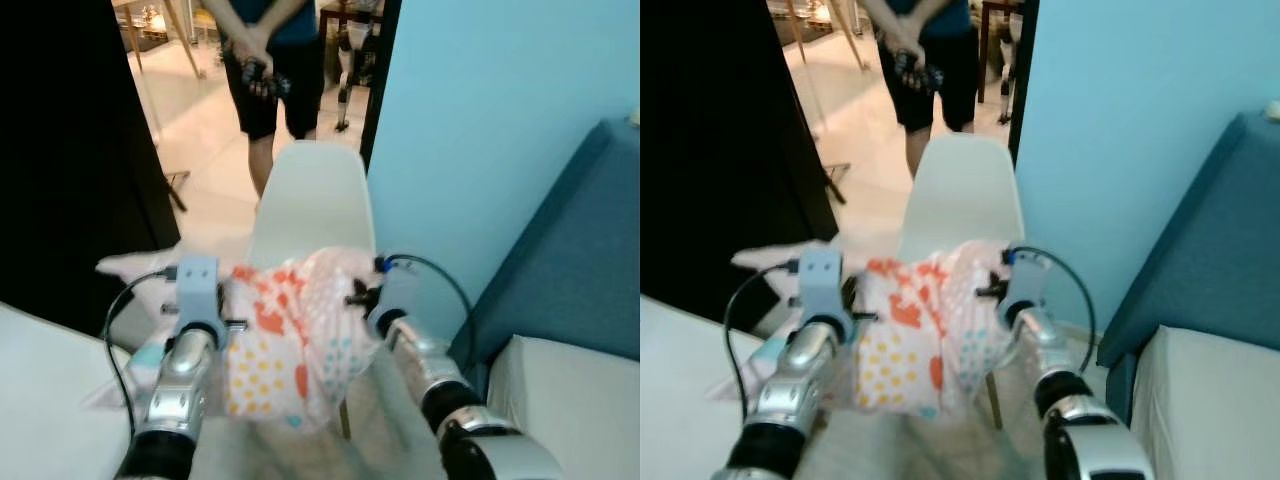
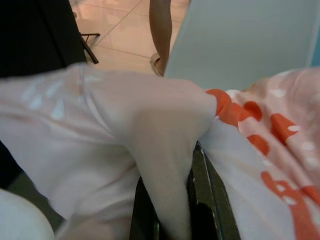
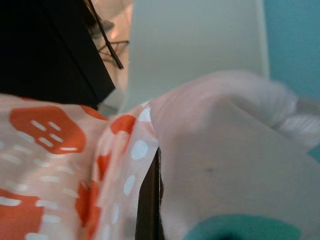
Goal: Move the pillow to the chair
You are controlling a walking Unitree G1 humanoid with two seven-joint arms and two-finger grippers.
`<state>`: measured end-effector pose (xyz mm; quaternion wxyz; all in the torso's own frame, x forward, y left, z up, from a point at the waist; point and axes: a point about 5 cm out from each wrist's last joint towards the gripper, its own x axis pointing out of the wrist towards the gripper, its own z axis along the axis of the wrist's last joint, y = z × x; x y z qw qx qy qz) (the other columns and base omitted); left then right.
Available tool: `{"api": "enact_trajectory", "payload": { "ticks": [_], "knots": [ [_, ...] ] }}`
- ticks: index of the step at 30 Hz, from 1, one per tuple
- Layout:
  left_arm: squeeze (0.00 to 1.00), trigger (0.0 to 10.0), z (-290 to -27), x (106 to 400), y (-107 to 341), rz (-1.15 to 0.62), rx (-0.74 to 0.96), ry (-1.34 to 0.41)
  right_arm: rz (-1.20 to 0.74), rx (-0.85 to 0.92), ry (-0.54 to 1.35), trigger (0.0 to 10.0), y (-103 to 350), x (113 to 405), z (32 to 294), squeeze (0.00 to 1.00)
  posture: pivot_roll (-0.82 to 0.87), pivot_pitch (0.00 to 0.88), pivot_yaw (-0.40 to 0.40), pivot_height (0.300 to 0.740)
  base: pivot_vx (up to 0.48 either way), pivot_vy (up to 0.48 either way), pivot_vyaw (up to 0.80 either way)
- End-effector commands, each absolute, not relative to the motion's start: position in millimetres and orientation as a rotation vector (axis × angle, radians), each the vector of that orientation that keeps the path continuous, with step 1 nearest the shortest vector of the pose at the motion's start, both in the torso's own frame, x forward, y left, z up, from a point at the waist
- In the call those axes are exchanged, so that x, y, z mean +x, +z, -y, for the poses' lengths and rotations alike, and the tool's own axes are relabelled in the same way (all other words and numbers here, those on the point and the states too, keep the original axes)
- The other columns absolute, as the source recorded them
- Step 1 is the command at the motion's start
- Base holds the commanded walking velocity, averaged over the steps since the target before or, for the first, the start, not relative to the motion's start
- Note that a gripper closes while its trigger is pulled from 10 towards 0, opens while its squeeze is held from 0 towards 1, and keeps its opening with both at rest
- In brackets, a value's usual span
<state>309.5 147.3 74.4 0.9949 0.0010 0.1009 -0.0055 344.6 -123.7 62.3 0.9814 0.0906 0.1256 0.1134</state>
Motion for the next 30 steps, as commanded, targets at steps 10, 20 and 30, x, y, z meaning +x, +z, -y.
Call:
{"api": "enact_trajectory", "payload": {
  "ticks": [10, 20, 30],
  "knots": [
    [0.0, 10.0, -145.4, 312.9, 83.1, -0.148, 0.002, -0.03, -0.239, 0.195, 0.272, 10.0, 64.0, 344.0, 110.4, 0.0, 0.05, 0.0, -0.053, 0.737, 0.374, 0.0, -0.47],
    [0.0, 10.0, -145.6, 313.4, 83.4, -0.145, 0.007, -0.038, -0.24, 0.22, 0.256, 10.0, 63.7, 344.3, 113.7, 0.0, 0.06, 0.0, -0.049, 0.737, 0.376, 0.0, 0.0],
    [0.0, 10.0, -145.0, 314.8, 83.9, -0.143, 0.008, -0.038, -0.24, 0.22, 0.258, 10.0, 63.1, 343.7, 113.6, 0.0, 0.06, 0.0, -0.051, 0.737, 0.332, 0.0, 0.0]
  ]
}}
